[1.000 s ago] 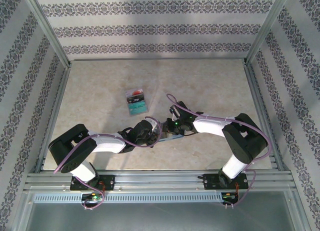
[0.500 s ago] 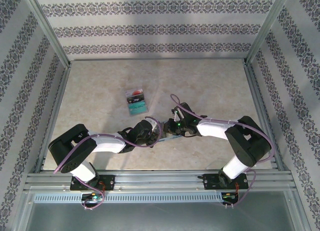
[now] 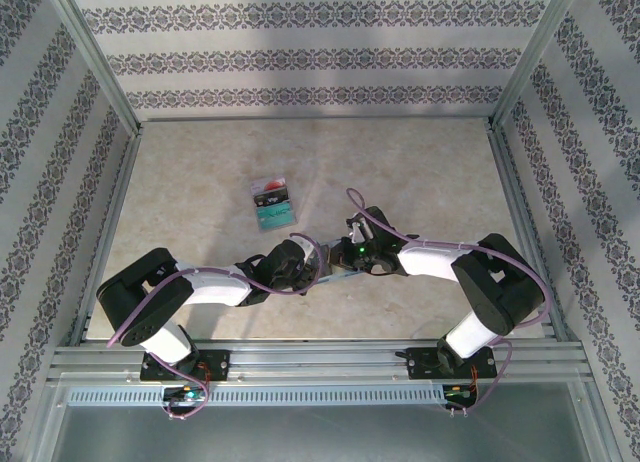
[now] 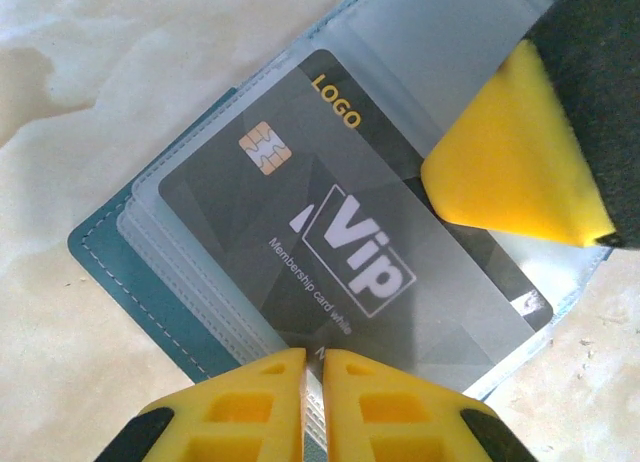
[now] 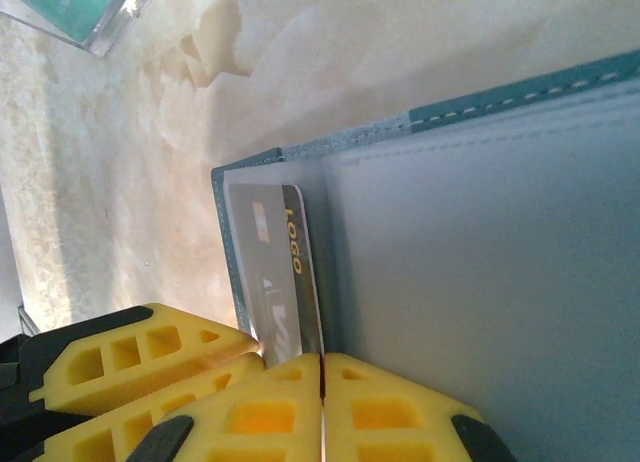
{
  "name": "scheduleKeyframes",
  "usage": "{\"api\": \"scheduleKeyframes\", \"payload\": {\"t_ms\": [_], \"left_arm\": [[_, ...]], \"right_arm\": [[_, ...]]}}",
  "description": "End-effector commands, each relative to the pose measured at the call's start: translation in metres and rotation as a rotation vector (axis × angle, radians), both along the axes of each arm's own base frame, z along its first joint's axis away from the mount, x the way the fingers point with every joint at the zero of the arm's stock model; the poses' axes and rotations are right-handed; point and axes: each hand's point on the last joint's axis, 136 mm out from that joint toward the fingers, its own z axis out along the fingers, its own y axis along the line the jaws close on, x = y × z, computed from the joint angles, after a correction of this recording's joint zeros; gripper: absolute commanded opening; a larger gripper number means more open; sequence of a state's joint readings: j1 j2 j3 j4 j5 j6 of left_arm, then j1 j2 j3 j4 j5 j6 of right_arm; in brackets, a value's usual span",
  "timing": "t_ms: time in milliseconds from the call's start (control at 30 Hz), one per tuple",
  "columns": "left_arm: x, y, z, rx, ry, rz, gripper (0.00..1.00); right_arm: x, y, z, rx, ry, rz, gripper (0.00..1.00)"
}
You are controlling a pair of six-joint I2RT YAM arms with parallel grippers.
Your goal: Take the credit cards out of the card holder
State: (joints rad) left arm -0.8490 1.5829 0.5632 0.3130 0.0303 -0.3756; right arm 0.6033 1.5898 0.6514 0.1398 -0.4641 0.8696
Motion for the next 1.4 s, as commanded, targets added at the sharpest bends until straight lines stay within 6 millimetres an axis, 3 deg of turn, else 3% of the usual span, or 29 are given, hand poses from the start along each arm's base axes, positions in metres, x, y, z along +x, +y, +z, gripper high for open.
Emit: {"api": "scheduleKeyframes", "payload": {"t_ms": [0, 367, 800, 1200, 1367], "left_arm": [[-0.005, 0.004, -0.006, 0.027, 0.048, -0.003, 0.13], [-0.004, 0.009, -0.002, 0.049, 0.036, 0.0, 0.13], [0.007, -0.014, 0.039, -0.041, -0.033, -0.044, 0.17], [0.011, -0.017, 0.008, 0.01, 0.017, -0.047, 0.14], [0.007, -0.015, 0.0, 0.005, 0.042, -0.046, 0.13]], "right_arm": [[-0.001, 0.006, 0.016, 0.074, -0.023, 0.025, 0.06], [0.001, -0.015, 0.014, 0.02, -0.034, -0.015, 0.05], [0.003, -0.014, 0.015, 0.018, -0.03, -0.013, 0.05], [0.003, -0.011, 0.021, 0.038, -0.04, -0.003, 0.06], [0.003, -0.005, 0.025, 0.082, -0.046, 0.013, 0.13]]}}
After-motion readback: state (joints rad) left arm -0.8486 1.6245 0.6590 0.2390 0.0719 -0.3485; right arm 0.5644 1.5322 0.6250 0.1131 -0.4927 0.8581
